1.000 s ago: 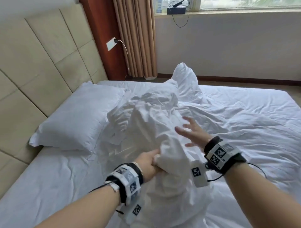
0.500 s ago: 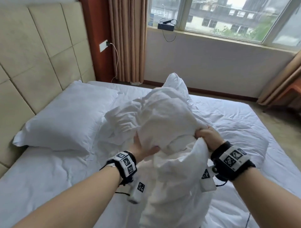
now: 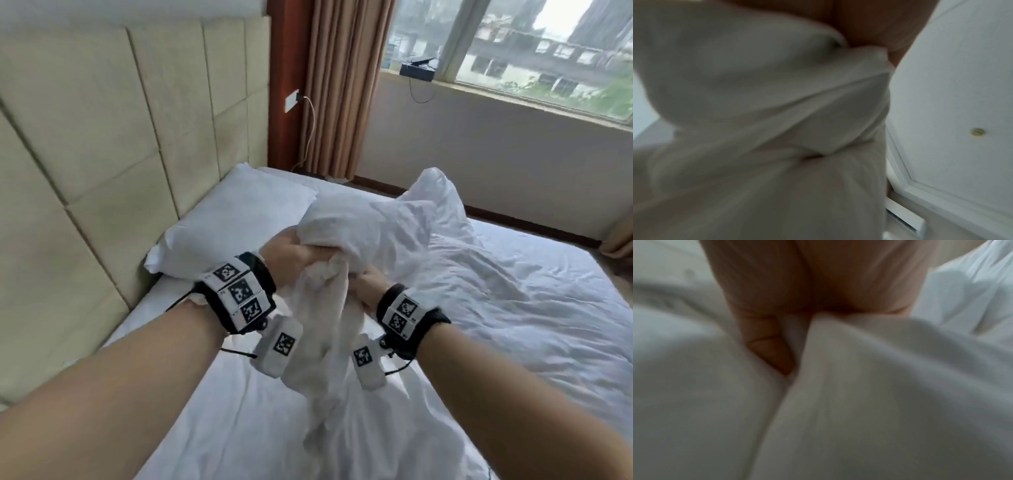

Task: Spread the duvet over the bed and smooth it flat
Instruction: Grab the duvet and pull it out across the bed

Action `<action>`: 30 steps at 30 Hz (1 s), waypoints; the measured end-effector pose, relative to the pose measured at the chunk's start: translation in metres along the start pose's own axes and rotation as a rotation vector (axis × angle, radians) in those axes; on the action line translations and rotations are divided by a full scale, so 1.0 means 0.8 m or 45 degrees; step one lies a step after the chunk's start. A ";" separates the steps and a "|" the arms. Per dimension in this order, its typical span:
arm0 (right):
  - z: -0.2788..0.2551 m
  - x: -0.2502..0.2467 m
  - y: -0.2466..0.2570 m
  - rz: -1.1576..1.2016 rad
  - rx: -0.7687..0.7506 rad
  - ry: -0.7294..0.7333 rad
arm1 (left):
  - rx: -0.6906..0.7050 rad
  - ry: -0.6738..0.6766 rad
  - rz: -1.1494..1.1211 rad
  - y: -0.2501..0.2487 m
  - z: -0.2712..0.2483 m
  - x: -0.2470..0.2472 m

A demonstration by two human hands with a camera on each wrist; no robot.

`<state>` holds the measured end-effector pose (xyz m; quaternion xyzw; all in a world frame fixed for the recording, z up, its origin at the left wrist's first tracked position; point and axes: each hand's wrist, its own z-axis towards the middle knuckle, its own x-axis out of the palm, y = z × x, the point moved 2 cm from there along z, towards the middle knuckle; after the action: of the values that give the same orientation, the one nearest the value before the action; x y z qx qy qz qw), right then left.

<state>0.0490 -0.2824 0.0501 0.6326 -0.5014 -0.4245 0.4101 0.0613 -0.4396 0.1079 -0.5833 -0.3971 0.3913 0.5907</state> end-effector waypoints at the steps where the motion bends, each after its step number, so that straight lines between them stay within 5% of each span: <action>1: 0.008 0.046 0.007 -0.114 -0.044 0.033 | 0.025 -0.045 0.086 -0.015 -0.020 -0.030; 5: 0.014 0.234 0.033 -0.389 -0.300 0.421 | -0.103 -0.347 0.355 -0.062 -0.115 -0.147; 9: -0.011 0.394 -0.023 -0.820 -0.214 0.911 | -0.855 -0.650 1.022 -0.030 -0.215 -0.244; 13: -0.044 0.440 -0.088 -0.990 0.087 1.141 | -1.613 -0.381 1.330 0.091 -0.311 -0.297; 16: -0.038 0.418 -0.114 -0.834 0.296 1.103 | -1.904 -0.185 1.394 0.180 -0.361 -0.308; 19: -0.016 0.380 -0.123 -0.993 0.168 1.020 | -1.870 -0.341 1.351 0.215 -0.355 -0.312; 23: 0.014 0.301 -0.114 -0.912 0.245 0.758 | -1.499 -0.422 1.391 0.213 -0.264 -0.288; 30: 0.022 0.116 -0.111 -0.781 0.270 0.308 | -1.066 -0.049 1.412 0.224 -0.063 -0.167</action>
<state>0.0704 -0.3613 -0.0507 0.8388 -0.2770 -0.3953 0.2519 0.0577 -0.5803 -0.0735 -0.8718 -0.1685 0.4595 0.0216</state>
